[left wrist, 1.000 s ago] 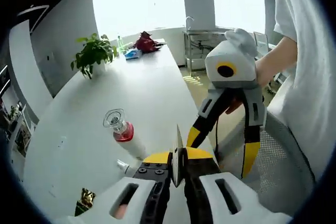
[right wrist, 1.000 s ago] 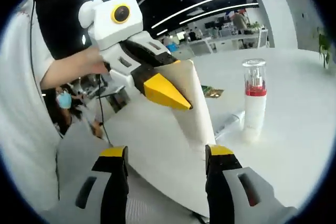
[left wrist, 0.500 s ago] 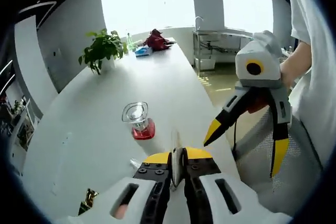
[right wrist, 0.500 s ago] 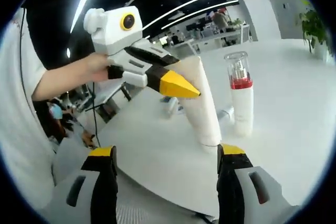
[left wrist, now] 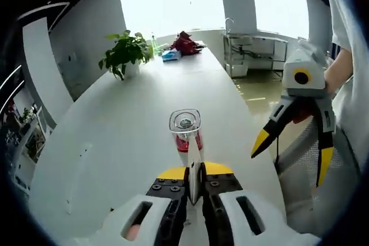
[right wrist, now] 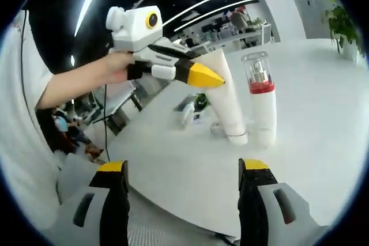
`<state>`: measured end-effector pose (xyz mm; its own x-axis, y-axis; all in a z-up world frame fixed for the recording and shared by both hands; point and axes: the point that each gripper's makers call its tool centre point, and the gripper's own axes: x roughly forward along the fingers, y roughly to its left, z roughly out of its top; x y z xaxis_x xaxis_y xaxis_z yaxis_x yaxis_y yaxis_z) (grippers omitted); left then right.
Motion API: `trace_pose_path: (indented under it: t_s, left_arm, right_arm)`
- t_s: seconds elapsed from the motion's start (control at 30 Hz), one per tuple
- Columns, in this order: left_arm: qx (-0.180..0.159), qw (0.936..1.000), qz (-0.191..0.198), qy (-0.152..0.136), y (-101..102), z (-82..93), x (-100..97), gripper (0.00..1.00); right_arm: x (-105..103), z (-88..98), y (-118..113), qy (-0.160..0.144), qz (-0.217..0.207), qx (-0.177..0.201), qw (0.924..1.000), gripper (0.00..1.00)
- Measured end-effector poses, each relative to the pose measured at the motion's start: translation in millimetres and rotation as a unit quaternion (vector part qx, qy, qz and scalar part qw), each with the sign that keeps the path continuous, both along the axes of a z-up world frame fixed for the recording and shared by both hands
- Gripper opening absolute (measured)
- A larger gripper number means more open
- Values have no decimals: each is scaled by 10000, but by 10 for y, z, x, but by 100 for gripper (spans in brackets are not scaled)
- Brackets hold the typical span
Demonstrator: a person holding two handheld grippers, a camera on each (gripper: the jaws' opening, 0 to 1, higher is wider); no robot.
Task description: Arrange the skincare products in the storage area until every visible bottle or jar stands upright without overlapping.
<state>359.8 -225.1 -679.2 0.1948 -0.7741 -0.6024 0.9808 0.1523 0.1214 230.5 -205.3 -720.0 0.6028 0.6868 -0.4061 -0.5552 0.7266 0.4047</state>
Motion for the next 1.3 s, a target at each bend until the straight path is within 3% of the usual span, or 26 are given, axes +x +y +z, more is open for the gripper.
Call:
trace_pose_path:
  t_s: [0.43, 1.3]
  left_arm:
    - [-120, 9999, 49, 32, -136, 15, 43, 12]
    - [-116, 9999, 97, -46, -159, 16, 85, 15]
  right_arm:
    - [6, -13, -12, 33, 3, 30, 10000, 77]
    - [1, -31, -7, 90, 26, 36, 10000, 77]
